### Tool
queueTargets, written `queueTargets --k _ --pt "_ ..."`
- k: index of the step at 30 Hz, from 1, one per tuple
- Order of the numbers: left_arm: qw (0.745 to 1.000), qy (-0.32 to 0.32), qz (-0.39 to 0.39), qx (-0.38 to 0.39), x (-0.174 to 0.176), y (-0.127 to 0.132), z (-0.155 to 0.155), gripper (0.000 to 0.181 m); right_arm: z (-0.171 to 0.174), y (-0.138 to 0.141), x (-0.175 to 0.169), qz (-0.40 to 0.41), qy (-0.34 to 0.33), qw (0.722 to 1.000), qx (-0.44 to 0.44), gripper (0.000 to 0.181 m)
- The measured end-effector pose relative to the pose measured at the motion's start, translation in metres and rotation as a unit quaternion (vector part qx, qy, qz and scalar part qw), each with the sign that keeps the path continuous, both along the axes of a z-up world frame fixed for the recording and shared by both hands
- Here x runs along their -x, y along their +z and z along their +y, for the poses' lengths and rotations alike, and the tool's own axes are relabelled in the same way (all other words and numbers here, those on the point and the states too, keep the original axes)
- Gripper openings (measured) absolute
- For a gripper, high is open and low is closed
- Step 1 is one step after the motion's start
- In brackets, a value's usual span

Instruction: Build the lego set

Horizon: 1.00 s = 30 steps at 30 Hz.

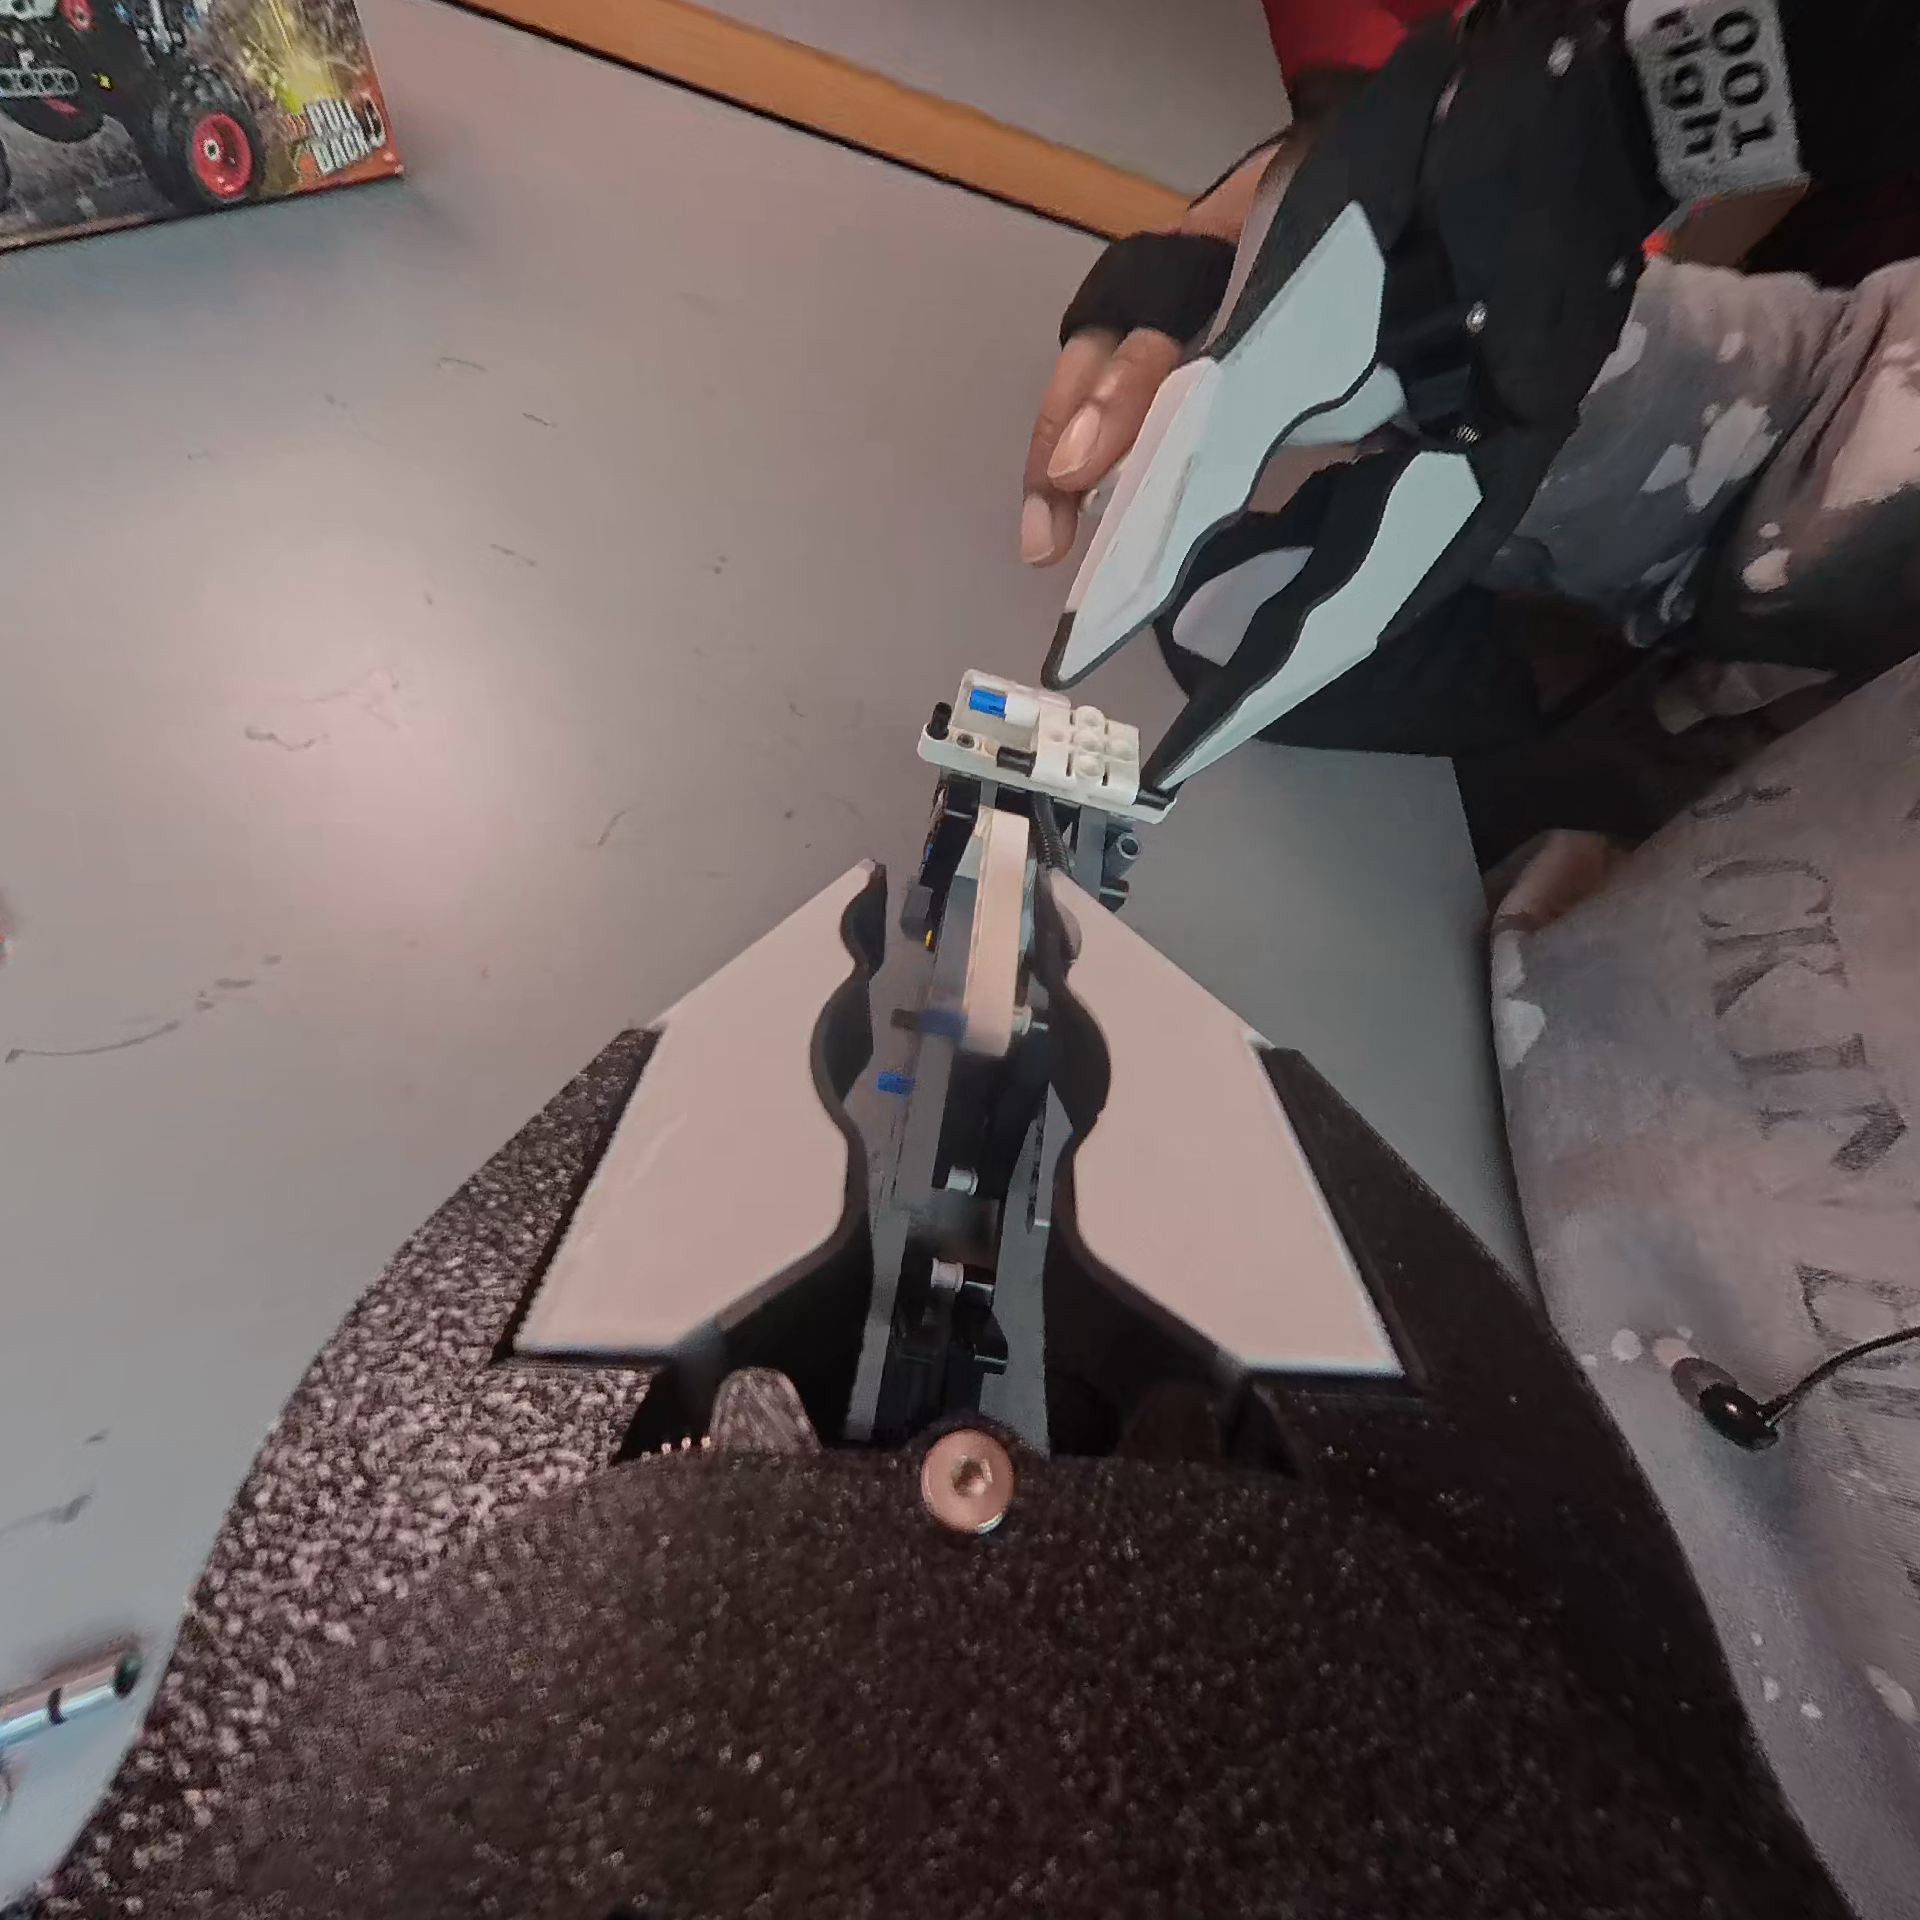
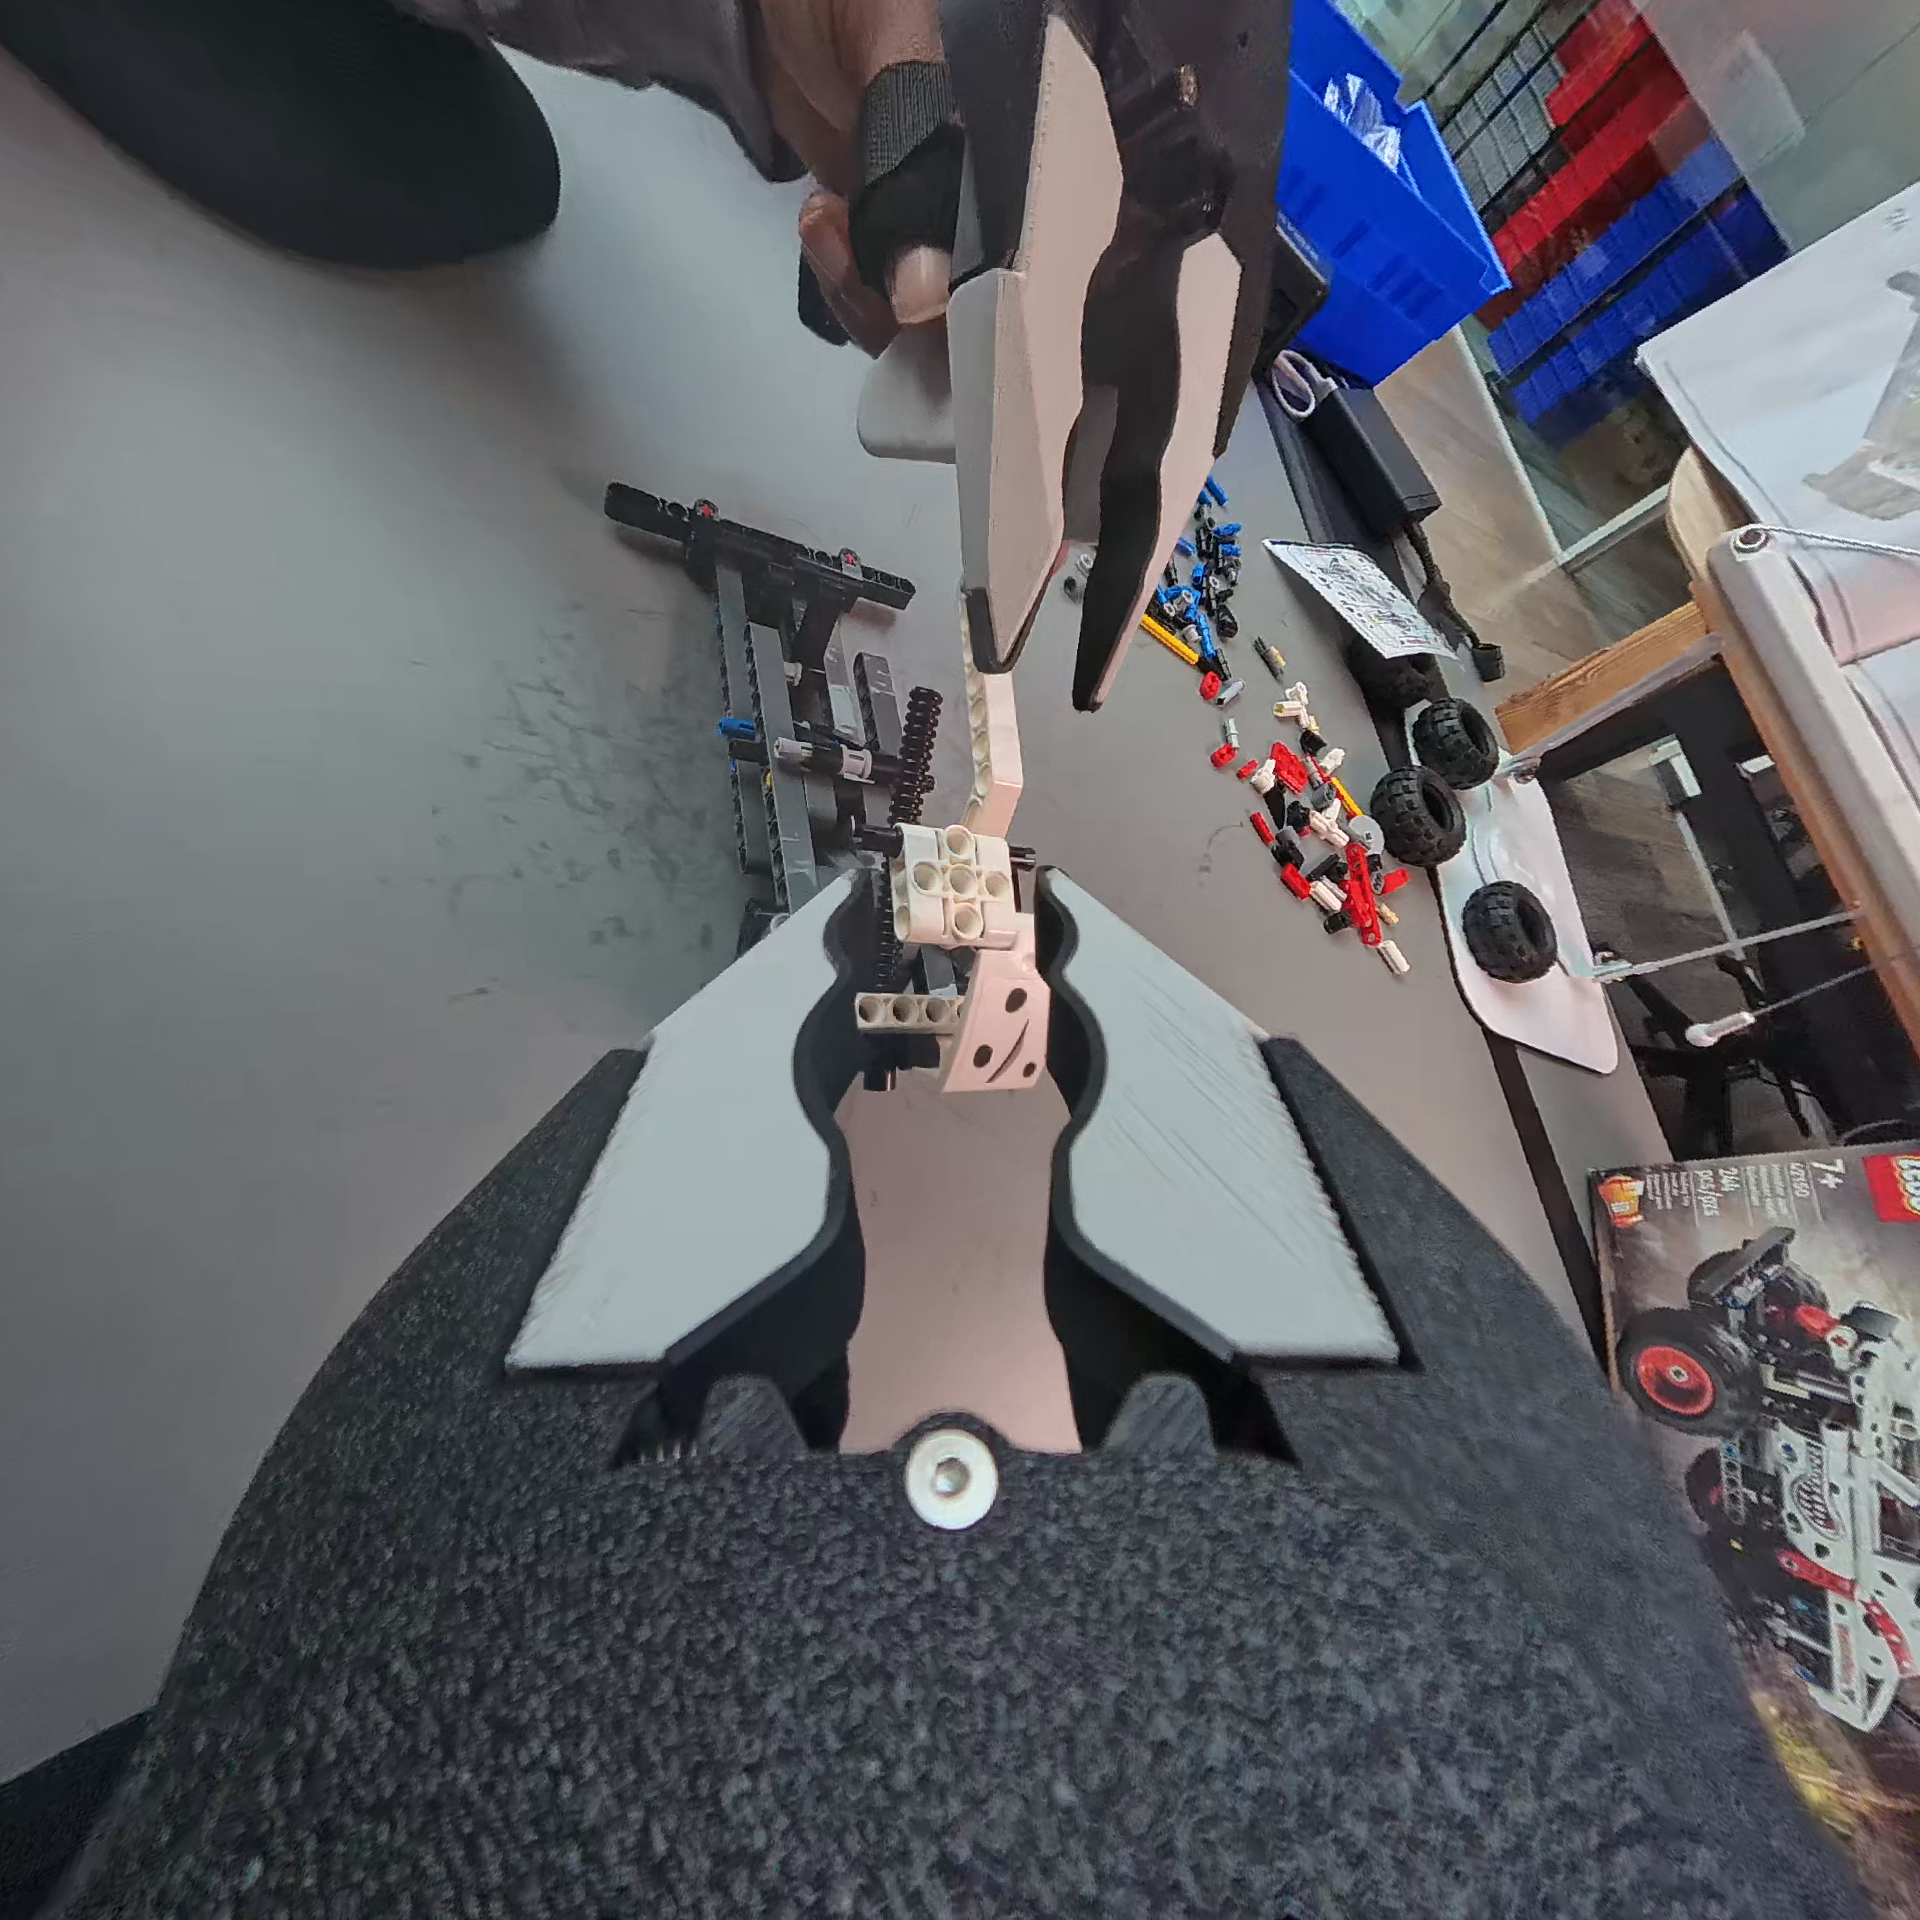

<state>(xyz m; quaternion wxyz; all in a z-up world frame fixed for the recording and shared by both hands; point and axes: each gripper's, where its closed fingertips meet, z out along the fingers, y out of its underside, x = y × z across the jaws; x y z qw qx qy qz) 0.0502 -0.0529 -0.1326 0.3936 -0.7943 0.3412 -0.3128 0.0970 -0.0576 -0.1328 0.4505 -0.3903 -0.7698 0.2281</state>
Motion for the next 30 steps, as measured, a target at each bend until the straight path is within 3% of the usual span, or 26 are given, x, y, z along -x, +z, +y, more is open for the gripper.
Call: queueTargets --k 6,13,26,30 --pt "0.998 -0.02 0.052 0.008 -0.012 -0.018 0.003 0.024 0.004 -0.013 0.008 -0.033 -0.002 0.996 -0.082 0.023" --pt "0.997 0.0 -0.045 0.059 -0.019 -0.017 -0.003 0.011 -0.003 -0.016 0.009 0.004 0.024 0.994 -0.106 0.023" --pt "0.987 0.028 -0.118 0.108 -0.023 -0.015 -0.002 0.011 -0.006 -0.016 0.01 0.016 0.055 0.989 -0.133 0.022" --pt "0.99 0.019 -0.093 0.106 -0.025 -0.014 -0.003 0.01 -0.006 -0.015 0.009 0.019 0.061 0.988 -0.142 0.022"
